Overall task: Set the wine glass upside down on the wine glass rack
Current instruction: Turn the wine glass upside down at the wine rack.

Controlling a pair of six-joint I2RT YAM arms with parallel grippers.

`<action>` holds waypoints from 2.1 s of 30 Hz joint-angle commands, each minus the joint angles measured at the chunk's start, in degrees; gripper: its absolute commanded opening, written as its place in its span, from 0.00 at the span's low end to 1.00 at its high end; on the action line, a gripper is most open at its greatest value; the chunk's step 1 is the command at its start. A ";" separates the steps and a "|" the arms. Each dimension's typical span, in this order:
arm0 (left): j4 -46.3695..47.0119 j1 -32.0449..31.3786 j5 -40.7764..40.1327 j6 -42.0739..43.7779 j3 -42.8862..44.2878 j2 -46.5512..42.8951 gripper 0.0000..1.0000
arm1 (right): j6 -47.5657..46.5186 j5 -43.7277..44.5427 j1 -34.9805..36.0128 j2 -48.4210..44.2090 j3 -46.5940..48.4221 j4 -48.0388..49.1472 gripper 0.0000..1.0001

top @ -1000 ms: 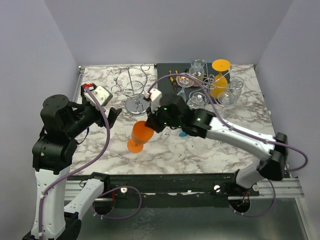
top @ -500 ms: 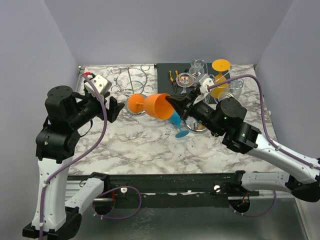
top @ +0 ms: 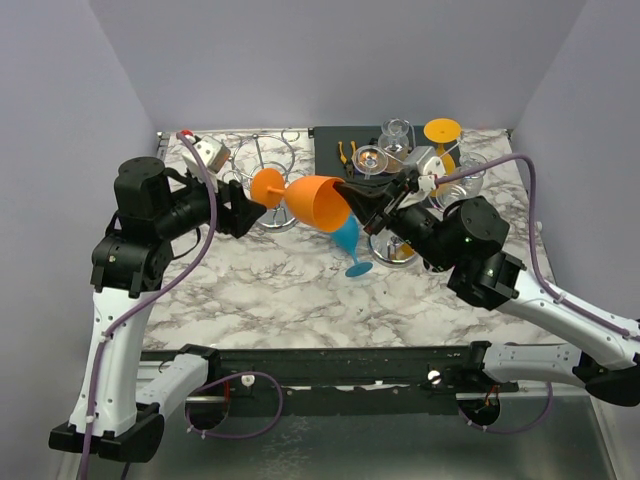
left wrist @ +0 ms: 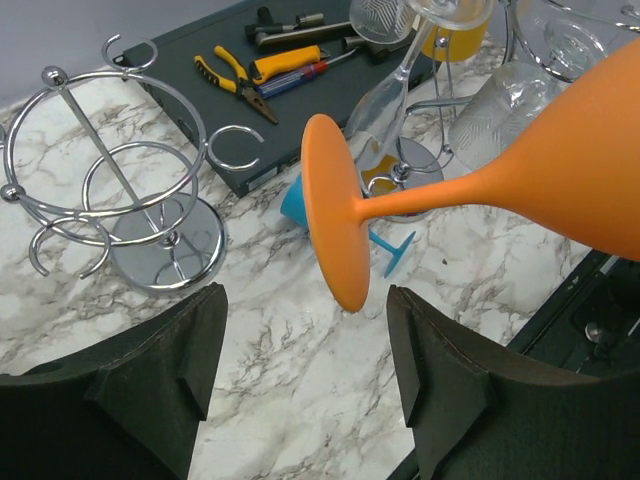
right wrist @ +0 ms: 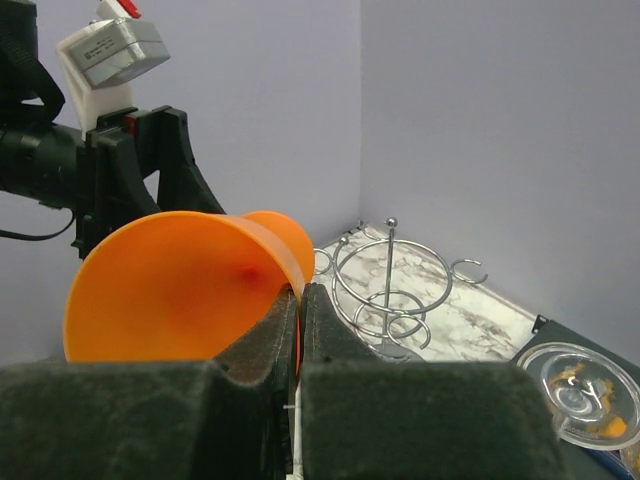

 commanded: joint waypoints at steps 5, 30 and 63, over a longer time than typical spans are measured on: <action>7.45 -0.20 3.17 -1.87 -2.54 -1.65 0.52 | -0.23 -4.33 -0.08 -0.44 -2.53 5.44 0.01; 1.52 -0.20 -14.14 66.82 -4.86 -7.76 0.00 | 0.70 2.58 -0.07 -8.29 -8.86 -11.94 0.97; 3.38 -0.20 -18.95 91.41 -9.50 6.06 0.00 | 2.05 -0.07 -0.05 -3.65 -8.37 -5.74 0.96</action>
